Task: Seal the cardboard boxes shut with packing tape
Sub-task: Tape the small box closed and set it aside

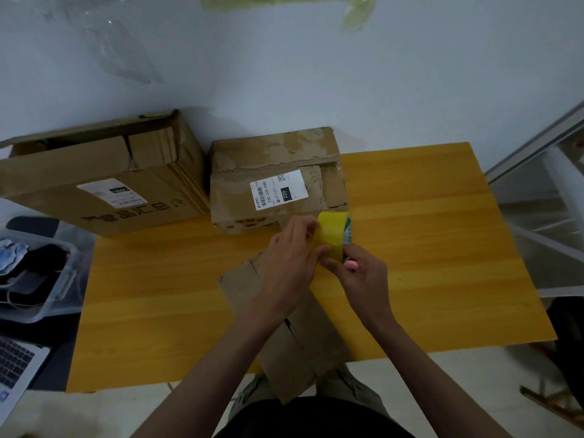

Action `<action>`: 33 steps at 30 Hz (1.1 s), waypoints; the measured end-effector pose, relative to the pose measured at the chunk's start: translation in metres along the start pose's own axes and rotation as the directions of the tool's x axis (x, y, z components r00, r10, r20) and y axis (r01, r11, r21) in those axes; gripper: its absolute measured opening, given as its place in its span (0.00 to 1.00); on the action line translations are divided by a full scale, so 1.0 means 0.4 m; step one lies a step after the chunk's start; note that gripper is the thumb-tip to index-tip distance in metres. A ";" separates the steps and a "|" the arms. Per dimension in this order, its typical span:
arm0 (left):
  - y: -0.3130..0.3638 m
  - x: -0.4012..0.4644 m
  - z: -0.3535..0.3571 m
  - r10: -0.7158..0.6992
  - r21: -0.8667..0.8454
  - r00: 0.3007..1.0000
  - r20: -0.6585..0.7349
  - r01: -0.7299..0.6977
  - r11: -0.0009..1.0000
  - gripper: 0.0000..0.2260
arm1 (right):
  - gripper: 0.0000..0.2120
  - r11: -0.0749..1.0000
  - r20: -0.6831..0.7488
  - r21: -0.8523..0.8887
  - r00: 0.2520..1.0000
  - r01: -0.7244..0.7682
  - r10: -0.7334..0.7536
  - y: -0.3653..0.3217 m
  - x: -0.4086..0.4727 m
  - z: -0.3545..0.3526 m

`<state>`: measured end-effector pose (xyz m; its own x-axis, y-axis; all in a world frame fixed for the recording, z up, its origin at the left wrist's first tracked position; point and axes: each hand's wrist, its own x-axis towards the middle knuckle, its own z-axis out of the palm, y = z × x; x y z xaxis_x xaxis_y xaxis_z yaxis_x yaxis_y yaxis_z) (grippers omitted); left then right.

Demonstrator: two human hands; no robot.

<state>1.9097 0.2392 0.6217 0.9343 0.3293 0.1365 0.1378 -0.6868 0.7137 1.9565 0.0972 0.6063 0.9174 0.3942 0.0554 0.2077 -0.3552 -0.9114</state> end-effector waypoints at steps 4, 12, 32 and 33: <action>-0.005 -0.006 0.003 -0.019 -0.029 1.000 0.001 0.019 0.999 0.14 | 0.14 0.999 0.001 -0.029 1.000 0.028 -0.028 0.009 -0.008 -0.006; 0.005 -0.016 -0.008 0.010 -0.050 1.000 -0.002 -0.010 0.999 0.13 | 0.06 0.999 -0.002 -0.027 1.000 0.030 -0.030 -0.014 -0.001 -0.013; 0.008 -0.011 -0.010 -0.023 -0.106 0.998 0.059 0.029 0.994 0.11 | 0.18 0.990 -0.033 -0.108 0.995 0.088 -0.092 0.002 0.005 0.003; 0.009 -0.011 -0.013 -0.026 -0.118 0.998 0.053 0.032 0.993 0.11 | 0.19 0.989 -0.031 -0.107 0.994 0.098 -0.102 -0.002 0.010 0.001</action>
<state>1.9043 0.2389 0.6271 0.9466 0.3120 0.0813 0.1279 -0.5949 0.7936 1.9600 0.0993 0.6073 0.9015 0.4016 0.1611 0.3321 -0.4036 -0.8525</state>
